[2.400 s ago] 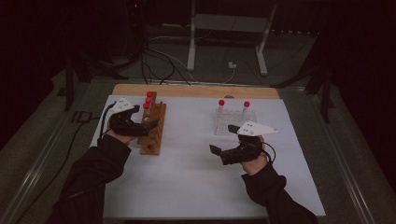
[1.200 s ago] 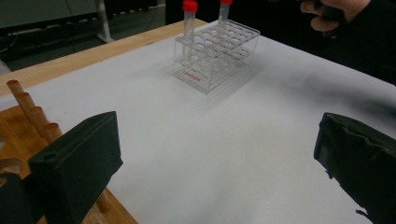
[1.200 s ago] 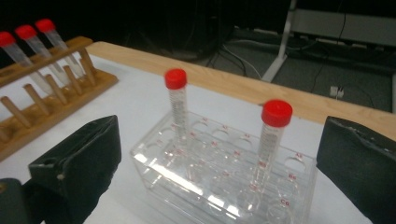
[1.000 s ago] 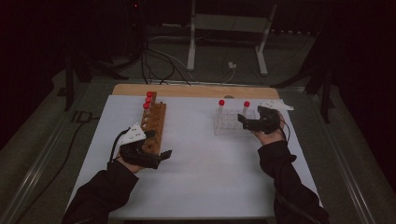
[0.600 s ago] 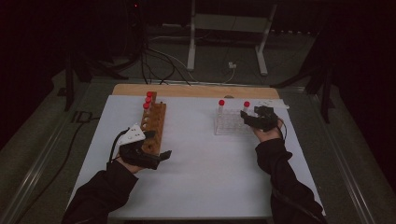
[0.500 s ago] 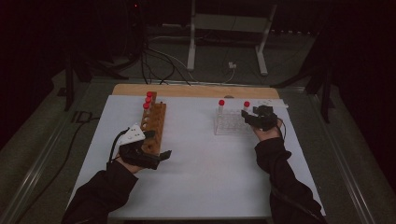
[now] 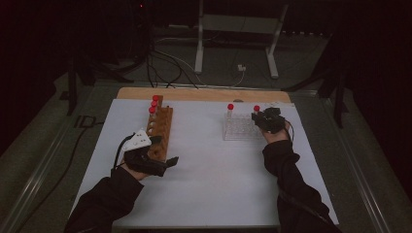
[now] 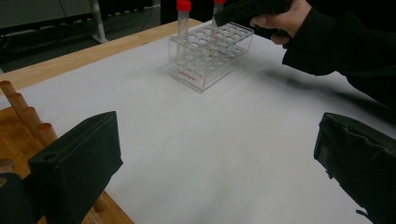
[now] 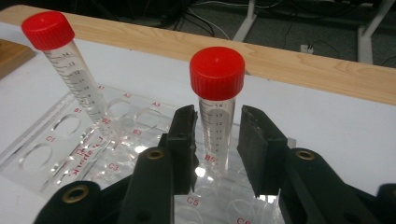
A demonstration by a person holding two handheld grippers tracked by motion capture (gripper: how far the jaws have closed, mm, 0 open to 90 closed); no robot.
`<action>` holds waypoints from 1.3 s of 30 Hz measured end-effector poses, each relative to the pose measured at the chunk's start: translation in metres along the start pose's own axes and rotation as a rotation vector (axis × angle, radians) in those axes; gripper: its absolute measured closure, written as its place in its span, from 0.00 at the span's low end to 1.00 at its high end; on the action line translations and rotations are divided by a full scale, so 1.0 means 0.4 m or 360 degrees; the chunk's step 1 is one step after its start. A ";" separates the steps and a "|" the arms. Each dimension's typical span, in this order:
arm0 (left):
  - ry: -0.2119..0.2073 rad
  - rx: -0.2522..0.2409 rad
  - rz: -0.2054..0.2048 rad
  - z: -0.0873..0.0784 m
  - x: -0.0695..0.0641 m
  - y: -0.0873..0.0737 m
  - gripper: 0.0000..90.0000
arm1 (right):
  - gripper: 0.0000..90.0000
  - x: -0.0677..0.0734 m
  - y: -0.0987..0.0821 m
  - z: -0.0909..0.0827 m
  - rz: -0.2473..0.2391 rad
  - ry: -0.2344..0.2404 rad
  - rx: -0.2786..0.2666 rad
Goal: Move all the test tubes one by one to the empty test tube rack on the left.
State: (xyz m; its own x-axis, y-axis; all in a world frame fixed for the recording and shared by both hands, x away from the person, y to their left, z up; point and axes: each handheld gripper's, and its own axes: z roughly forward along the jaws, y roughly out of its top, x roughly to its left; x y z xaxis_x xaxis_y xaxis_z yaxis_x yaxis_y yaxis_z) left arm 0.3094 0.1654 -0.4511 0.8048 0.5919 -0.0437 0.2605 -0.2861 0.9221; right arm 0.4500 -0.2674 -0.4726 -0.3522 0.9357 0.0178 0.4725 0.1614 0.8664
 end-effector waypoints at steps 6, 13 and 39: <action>0.0000 0.0004 -0.0004 0.000 0.002 -0.001 0.02 | 0.82 0.003 0.002 0.005 -0.0025 -0.0026 -0.0003; 0.0005 0.0006 -0.0003 0.001 0.003 -0.001 0.02 | 0.83 0.006 0.013 -0.007 -0.0051 -0.0038 -0.0008; -0.0017 0.0019 0.0011 0.003 -0.006 0.008 0.02 | 0.83 0.028 0.091 -0.129 -0.0135 0.0017 -0.0134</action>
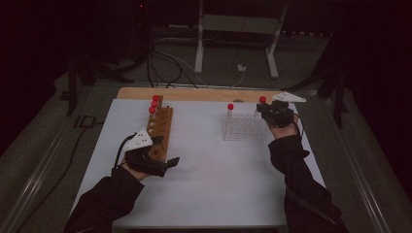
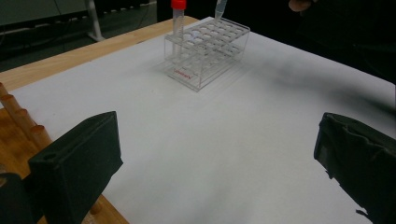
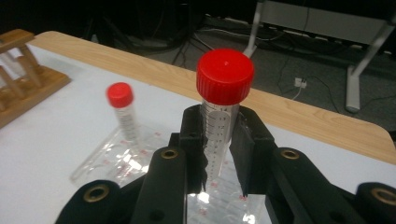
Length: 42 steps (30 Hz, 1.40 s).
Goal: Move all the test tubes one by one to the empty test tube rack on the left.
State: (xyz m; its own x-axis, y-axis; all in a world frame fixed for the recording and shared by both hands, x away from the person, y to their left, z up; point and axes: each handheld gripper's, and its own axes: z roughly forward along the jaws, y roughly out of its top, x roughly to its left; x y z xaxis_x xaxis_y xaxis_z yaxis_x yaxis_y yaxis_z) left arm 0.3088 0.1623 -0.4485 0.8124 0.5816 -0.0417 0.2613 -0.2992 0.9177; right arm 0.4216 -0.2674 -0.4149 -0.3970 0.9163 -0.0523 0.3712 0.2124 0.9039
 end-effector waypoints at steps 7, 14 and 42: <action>-0.0020 -0.0001 0.0003 -0.003 -0.005 0.007 0.02 | 0.83 0.039 0.008 -0.032 -0.0033 0.0083 -0.0013; -0.0022 0.0003 0.0006 -0.001 -0.009 0.011 0.02 | 0.83 0.088 0.004 -0.054 -0.0091 0.0168 0.0003; -0.0130 0.0020 0.0052 0.021 -0.044 0.053 0.02 | 0.83 0.297 -0.077 -0.114 -0.0324 0.0541 0.0055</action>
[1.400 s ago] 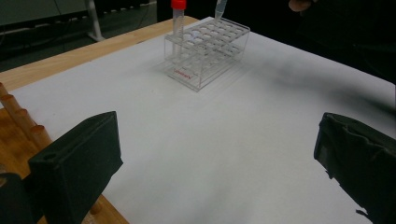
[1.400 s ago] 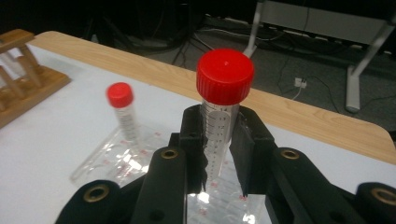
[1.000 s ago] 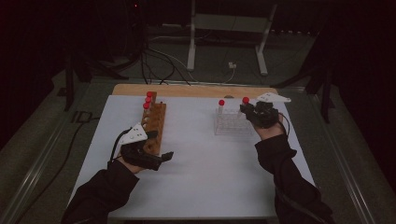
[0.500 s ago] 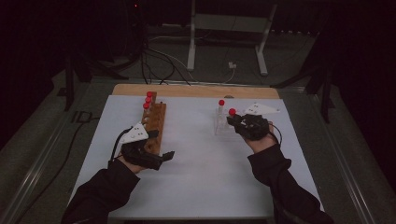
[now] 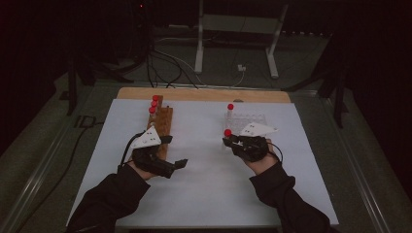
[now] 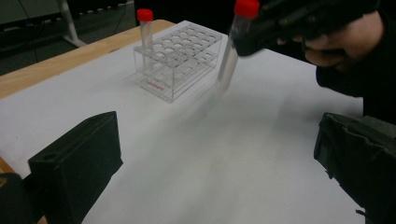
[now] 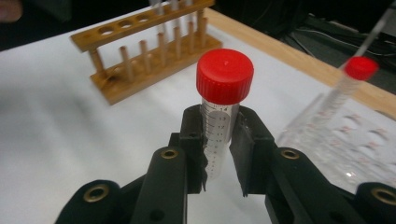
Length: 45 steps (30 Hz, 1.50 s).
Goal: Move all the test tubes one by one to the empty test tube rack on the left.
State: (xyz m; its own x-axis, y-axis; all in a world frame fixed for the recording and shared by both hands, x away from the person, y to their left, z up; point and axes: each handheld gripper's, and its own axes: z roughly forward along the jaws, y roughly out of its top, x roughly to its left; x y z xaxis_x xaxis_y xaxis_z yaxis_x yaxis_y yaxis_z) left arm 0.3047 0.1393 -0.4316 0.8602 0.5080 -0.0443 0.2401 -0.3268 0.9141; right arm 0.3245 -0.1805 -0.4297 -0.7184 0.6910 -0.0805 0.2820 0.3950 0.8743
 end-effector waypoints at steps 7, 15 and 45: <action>-0.0016 0.0000 0.0044 0.022 -0.020 0.020 0.02 | 0.83 0.045 -0.015 0.017 -0.0027 0.0080 0.0017; -0.0077 -0.0009 0.0074 0.055 -0.045 0.038 0.05 | 0.83 0.093 -0.021 0.030 -0.0074 0.0160 0.0029; -0.0066 0.0019 0.0203 0.133 -0.085 0.067 0.68 | 0.83 0.132 -0.022 0.034 -0.0086 0.0251 0.0027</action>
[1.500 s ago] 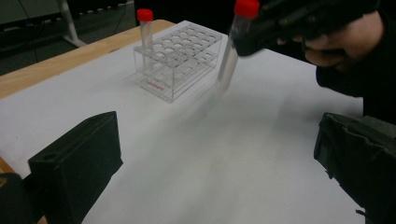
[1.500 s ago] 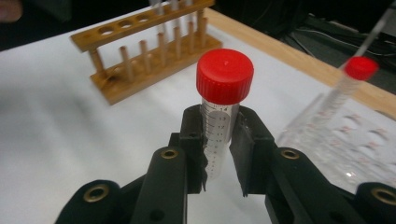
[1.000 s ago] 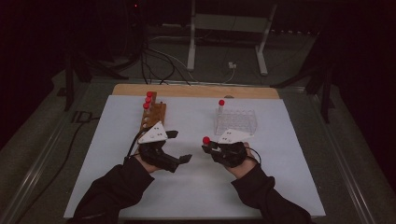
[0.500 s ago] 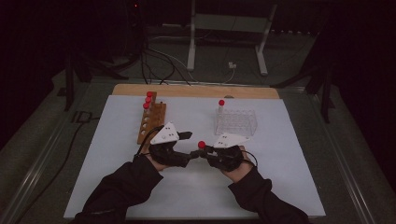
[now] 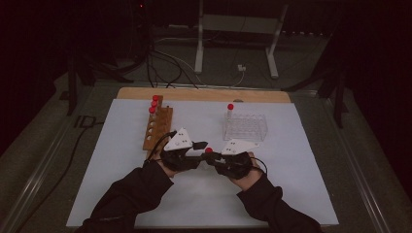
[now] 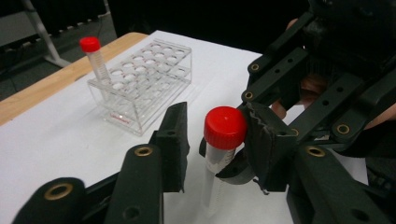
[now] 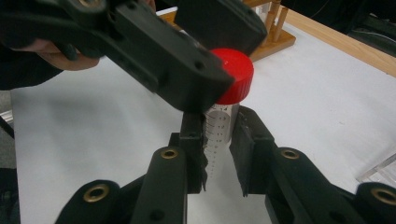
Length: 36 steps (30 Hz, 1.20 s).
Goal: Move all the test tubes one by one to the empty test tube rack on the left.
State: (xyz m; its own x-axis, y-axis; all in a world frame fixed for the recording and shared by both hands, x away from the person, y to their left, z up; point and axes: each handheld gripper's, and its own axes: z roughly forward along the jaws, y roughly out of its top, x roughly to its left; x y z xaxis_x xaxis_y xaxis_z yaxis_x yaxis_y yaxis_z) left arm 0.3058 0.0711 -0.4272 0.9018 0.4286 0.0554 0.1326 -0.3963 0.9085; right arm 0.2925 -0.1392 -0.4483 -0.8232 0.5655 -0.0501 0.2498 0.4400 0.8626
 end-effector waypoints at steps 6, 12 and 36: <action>-0.0003 0.0005 0.0017 0.007 -0.003 0.001 0.74 | 0.83 0.001 0.001 0.000 -0.0006 -0.0001 -0.0004; -0.0017 0.0013 0.0019 0.009 -0.003 0.002 0.78 | 0.83 0.000 0.000 0.000 -0.0003 -0.0002 0.0004; 0.0060 0.0029 0.0011 -0.024 0.025 0.014 0.80 | 0.53 -0.009 0.003 -0.017 0.0030 -0.0033 -0.0048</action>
State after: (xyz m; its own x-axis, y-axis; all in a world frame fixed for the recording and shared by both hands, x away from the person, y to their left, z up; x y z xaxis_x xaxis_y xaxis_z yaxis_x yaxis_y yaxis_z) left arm 0.3117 0.0809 -0.4176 0.8865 0.4563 0.0774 0.1343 -0.4137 0.9004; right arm 0.2925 -0.1453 -0.4437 -0.8075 0.5882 -0.0438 0.2494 0.4077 0.8784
